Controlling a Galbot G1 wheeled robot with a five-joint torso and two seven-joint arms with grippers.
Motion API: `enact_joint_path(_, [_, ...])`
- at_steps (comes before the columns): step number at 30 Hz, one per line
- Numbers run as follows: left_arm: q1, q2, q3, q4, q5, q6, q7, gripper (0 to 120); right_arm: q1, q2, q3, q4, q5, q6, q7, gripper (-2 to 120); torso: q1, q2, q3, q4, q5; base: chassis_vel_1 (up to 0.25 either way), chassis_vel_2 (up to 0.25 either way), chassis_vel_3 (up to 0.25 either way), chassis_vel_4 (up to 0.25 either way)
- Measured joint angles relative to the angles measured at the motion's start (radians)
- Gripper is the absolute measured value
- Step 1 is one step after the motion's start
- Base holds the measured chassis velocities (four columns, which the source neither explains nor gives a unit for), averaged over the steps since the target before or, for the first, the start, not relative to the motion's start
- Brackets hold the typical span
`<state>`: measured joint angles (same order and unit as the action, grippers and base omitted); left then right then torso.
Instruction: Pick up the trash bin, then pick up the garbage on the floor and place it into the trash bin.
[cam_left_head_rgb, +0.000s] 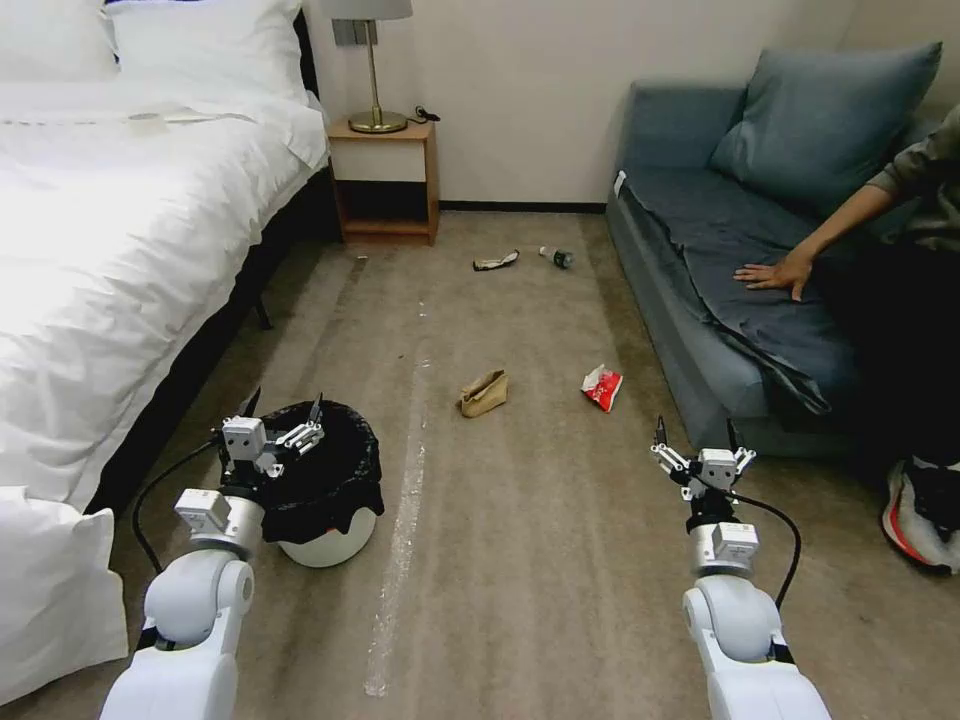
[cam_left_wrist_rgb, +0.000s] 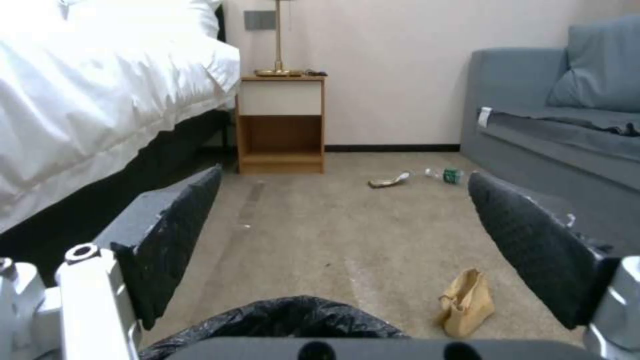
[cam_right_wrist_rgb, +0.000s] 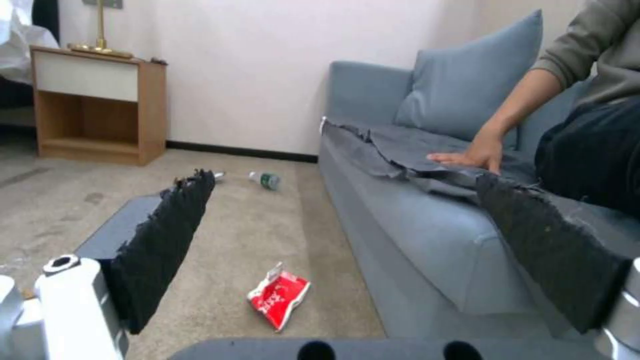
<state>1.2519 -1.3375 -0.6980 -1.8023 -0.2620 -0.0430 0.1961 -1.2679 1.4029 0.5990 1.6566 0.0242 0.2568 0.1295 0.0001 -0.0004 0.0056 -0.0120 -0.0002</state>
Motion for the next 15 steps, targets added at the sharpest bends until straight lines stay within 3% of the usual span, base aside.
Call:
enact_joint_path(13, [0.000,-0.001,-0.010,0.000,0.001,0.000,-0.003,100,0.000,0.000,0.008,0.002,0.001,0.000,-0.003,100,0.000,0.000,0.000,0.0000,0.0001,0.000,0.000,0.000,0.000])
enact_joint_path(15, [-0.001,-0.005,-0.071,-0.008,0.016,0.002,-0.028,100,0.002,-0.002,0.062,0.024,0.020,-0.008,-0.035,100,0.000,0.000,0.000,-0.0001,0.0001,0.000,0.000,0.000,0.000])
